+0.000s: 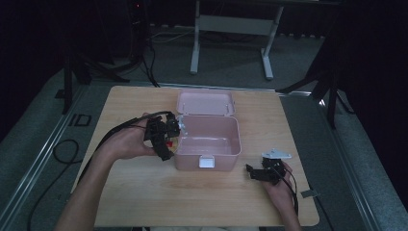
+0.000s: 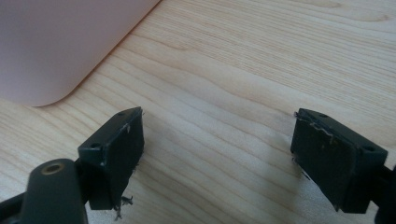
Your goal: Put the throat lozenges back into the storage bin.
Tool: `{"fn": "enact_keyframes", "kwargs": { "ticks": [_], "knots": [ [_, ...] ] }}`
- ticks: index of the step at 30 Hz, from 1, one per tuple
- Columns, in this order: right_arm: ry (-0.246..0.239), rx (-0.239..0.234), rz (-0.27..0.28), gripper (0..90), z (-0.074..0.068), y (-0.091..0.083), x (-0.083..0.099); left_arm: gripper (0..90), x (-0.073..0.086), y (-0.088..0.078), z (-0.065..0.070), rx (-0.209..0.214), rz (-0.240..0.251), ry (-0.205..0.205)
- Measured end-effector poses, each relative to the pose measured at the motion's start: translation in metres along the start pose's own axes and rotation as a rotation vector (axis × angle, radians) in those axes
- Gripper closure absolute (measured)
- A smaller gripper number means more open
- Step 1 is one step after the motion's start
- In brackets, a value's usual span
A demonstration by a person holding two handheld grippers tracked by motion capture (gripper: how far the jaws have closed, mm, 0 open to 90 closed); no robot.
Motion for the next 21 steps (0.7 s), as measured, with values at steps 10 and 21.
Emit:
{"fn": "enact_keyframes", "kwargs": {
  "ticks": [10, 21],
  "knots": [
    [0.000, 0.000, 0.000, 17.0, 0.0000, 0.0000, 0.0000, 20.7, -0.0088, 0.0032, -0.0049, 0.015, 0.007, -0.013],
    [0.000, 0.000, 0.000, 17.0, 0.0000, 0.0000, 0.0000, 20.7, -0.0114, 0.0062, -0.0088, 0.010, 0.012, -0.023]
  ]
}}
Point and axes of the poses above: each handheld gripper's, and its own axes: y roughly forward along the jaws, x roughly out of its underside, z roughly to its right, the point moved 1 cm from there along y, roughly forward along the jaws, and after that the axes turned 11 degrees about z, right-handed, at the moved point
